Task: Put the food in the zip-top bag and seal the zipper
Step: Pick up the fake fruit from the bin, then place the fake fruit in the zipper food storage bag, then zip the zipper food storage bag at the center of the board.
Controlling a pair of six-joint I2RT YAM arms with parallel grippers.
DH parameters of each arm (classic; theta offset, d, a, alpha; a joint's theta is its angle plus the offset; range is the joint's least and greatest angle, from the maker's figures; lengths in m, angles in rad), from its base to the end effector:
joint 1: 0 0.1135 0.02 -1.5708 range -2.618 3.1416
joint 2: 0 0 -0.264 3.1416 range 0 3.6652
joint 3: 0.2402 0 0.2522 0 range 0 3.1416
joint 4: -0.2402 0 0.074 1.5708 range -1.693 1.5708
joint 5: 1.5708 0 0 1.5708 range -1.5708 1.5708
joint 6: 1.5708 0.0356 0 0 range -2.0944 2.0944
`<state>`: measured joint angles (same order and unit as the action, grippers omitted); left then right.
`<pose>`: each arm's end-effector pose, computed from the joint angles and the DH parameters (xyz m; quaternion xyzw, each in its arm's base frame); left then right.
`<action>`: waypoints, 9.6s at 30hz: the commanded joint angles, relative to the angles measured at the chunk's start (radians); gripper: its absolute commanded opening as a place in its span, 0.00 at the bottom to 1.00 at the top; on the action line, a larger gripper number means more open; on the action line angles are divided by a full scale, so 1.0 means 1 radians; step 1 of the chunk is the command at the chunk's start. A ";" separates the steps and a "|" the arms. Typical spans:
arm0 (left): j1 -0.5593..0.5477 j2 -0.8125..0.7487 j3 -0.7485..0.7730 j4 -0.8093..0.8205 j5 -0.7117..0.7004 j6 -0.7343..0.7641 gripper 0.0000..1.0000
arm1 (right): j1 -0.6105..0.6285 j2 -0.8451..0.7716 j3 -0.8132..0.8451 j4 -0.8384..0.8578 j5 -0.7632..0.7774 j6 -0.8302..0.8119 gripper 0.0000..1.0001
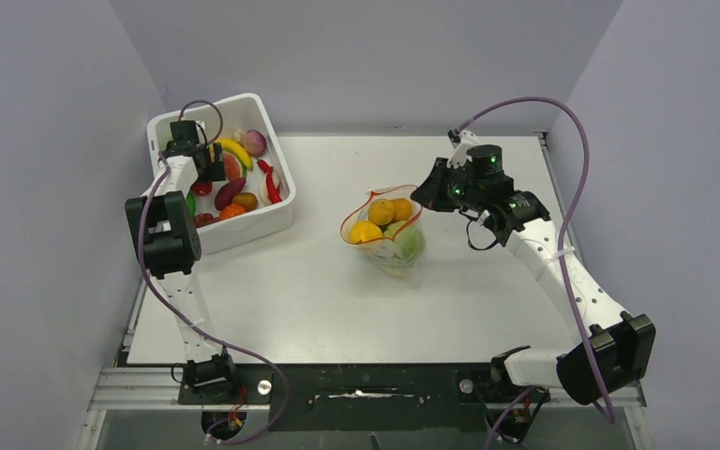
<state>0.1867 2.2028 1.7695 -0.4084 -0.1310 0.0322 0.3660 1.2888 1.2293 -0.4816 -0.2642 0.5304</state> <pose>0.4868 0.0967 0.1966 -0.0952 0.9277 0.0996 0.3470 0.2651 0.1116 0.3566 0.0062 0.8652 0.3148 0.3902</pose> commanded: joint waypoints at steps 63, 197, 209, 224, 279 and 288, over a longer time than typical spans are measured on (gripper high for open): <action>-0.060 -0.484 -0.300 0.139 0.195 -0.188 0.30 | 0.002 -0.067 -0.039 0.122 -0.048 0.068 0.02; -0.780 -1.093 -1.067 0.641 1.012 0.483 0.42 | 0.098 0.114 0.187 -0.097 -0.486 -0.359 0.01; -0.780 -1.086 -1.064 0.617 1.005 0.499 0.25 | 0.100 0.120 0.174 -0.077 -0.478 -0.342 0.01; -0.778 -1.081 -1.033 0.572 0.964 0.479 0.00 | 0.102 0.114 0.168 -0.073 -0.446 -0.334 0.04; -0.730 -1.127 -0.991 0.536 0.968 0.333 0.00 | 0.424 -0.161 -0.071 0.127 -0.168 -0.890 0.53; -0.729 -1.137 -0.990 0.533 0.973 0.329 0.00 | 0.479 -0.093 -0.071 0.121 -0.112 -0.973 0.50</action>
<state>-0.5476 1.0962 0.7578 0.0647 0.8165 0.3725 0.8310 1.1770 1.1439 -0.4038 -0.4122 -0.3813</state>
